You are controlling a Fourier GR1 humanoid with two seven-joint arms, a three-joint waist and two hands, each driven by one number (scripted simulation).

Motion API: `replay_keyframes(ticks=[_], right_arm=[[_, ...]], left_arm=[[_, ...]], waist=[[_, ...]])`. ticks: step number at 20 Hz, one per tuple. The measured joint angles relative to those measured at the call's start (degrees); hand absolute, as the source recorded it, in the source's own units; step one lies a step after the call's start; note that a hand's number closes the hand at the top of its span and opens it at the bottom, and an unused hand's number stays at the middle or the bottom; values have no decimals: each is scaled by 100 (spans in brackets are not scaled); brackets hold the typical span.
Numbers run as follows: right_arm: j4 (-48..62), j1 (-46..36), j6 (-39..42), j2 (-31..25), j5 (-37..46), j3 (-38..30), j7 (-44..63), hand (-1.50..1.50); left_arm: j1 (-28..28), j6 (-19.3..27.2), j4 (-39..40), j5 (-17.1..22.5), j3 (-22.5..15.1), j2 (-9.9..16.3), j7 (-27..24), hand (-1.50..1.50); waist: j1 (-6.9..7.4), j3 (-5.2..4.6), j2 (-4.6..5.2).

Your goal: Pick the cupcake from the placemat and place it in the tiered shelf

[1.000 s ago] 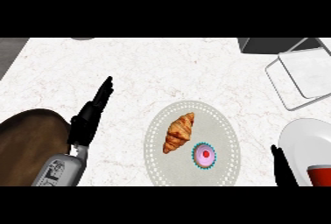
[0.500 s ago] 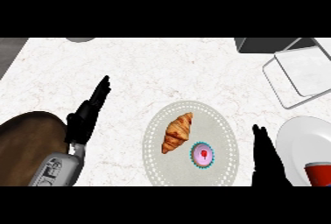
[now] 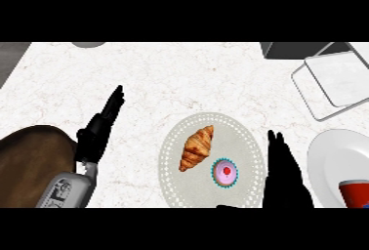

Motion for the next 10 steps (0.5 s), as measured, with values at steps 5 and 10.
replay_keyframes(ticks=[5,10], right_arm=[[293,-22,-96,1,-60,-63,-3,-150],[499,-82,-132,0,-141,-113,-10,-150]], left_arm=[[51,-53,-62,1,33,37,12,0],[60,-102,-35,23,107,62,-6,0]], waist=[[-10,3,-5],[-24,4,-5]])
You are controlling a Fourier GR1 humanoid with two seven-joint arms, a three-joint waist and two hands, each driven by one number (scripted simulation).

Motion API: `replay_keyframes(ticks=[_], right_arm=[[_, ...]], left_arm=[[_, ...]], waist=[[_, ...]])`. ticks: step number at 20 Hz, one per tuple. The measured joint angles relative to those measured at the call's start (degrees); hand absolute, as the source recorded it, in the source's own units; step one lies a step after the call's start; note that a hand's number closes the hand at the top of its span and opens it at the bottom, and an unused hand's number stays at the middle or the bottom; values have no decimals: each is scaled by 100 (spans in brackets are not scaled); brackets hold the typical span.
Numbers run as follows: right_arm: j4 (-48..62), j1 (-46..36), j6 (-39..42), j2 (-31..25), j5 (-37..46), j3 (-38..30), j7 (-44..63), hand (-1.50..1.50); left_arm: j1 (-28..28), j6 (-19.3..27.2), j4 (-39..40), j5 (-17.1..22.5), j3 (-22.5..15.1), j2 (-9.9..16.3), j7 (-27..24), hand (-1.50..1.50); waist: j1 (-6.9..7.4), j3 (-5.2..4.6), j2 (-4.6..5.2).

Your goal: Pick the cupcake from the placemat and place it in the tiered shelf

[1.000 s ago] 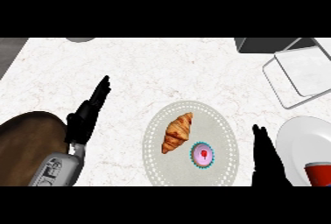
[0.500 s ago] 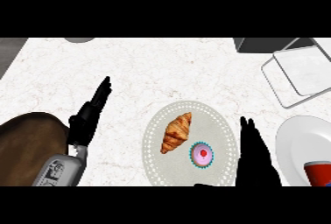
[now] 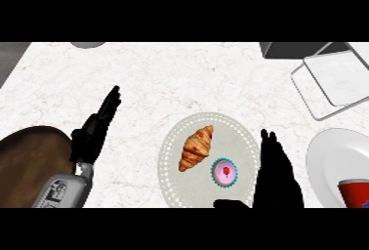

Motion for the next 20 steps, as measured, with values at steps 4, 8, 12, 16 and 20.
replay_keyframes(ticks=[4,8,12,16,20], right_arm=[[183,-54,-42,-2,-99,-31,-2,-150],[275,-11,-29,-4,-126,-73,-3,-150],[458,-172,-5,-5,-248,-242,-5,-150],[536,-86,-29,-5,-198,-220,-5,-150],[818,-221,-113,-6,-251,-267,-5,-150]], left_arm=[[-60,-14,59,-5,26,-30,18,0],[9,-30,-47,-20,27,-17,58,0],[12,-6,-46,-69,11,-68,42,0],[65,22,-112,-112,4,-89,83,0],[45,1,-175,-119,1,-111,172,0]], waist=[[-3,0,0],[-1,2,-10],[0,3,-3],[-9,3,-12],[5,5,-8]])
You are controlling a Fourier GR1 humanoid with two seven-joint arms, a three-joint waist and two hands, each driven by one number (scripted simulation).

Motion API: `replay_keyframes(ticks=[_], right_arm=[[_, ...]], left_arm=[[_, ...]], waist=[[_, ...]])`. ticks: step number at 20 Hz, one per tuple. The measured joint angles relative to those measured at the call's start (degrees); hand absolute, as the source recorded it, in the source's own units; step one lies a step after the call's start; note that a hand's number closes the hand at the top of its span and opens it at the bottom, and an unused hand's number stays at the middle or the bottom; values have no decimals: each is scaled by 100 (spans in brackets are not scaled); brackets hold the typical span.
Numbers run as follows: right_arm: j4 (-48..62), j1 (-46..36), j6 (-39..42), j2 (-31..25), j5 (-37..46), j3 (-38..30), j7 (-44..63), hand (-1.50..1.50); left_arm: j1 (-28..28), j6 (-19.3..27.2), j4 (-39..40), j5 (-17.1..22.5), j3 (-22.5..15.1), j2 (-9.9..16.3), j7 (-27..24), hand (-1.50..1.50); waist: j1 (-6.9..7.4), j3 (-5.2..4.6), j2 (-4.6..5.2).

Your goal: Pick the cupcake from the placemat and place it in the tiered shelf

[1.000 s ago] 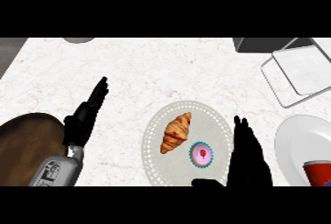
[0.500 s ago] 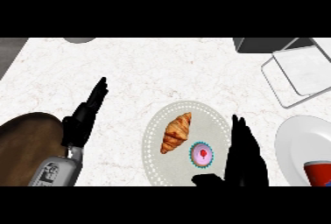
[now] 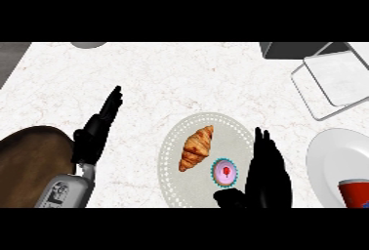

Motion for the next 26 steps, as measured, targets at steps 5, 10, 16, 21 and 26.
replay_keyframes(ticks=[5,10,16,21,26], right_arm=[[219,-39,-114,-1,-69,-2,-2,-150],[444,-22,-298,-2,-148,129,-13,-150],[782,-119,-467,-4,-325,128,-54,-150],[905,-108,-450,-7,-481,114,-140,150],[1052,-163,-386,-16,-256,240,-213,150]], left_arm=[[46,-121,17,44,85,71,-84,0],[101,-89,-86,-20,67,33,-33,0],[-40,-93,67,-57,113,-43,-51,0],[32,-151,140,-54,176,-43,-183,0],[122,-259,94,-35,227,-18,-205,0]], waist=[[1,1,1],[1,3,-2],[-18,4,6],[-20,3,3],[-22,-4,-15]])
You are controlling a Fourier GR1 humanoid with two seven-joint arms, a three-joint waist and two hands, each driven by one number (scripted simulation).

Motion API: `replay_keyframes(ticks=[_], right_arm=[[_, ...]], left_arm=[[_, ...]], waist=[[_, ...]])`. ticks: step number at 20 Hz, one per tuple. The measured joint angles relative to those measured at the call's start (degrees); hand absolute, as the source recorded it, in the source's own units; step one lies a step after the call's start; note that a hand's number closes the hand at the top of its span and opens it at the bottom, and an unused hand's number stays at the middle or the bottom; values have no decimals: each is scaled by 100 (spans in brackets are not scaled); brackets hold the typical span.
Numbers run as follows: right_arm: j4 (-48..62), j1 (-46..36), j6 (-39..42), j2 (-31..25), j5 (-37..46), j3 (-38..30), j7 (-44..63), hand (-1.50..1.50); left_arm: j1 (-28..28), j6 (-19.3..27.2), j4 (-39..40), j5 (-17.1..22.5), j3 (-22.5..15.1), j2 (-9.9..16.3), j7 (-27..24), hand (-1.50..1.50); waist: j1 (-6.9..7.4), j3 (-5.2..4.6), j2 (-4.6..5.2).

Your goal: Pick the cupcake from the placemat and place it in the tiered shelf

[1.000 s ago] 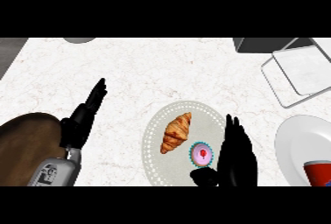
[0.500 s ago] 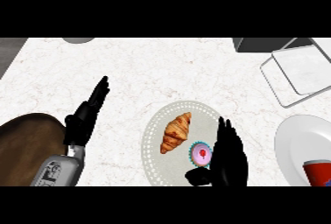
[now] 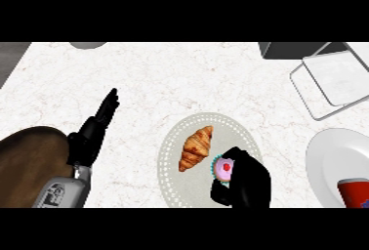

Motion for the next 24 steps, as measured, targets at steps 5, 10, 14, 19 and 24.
replay_keyframes(ticks=[5,10,14,19,24], right_arm=[[-196,3,178,-102,-3,91,-214,150],[-924,427,808,-1341,-971,123,-1789,150],[-1516,830,969,-2316,-1767,-306,-3035,150],[-2399,1369,704,-2686,-2827,-1124,-4017,150],[-3415,1697,668,-2822,-3690,-2012,-4298,150]], left_arm=[[-77,55,-14,-86,52,-75,101,0],[17,42,-38,-106,63,-68,26,0],[-22,35,-20,-107,91,-81,74,0],[37,32,-58,-107,126,-83,65,0],[60,77,-50,-179,103,-154,35,0]], waist=[[-16,4,4],[-61,16,9],[-90,18,9],[-133,20,-5],[-132,15,-4]])
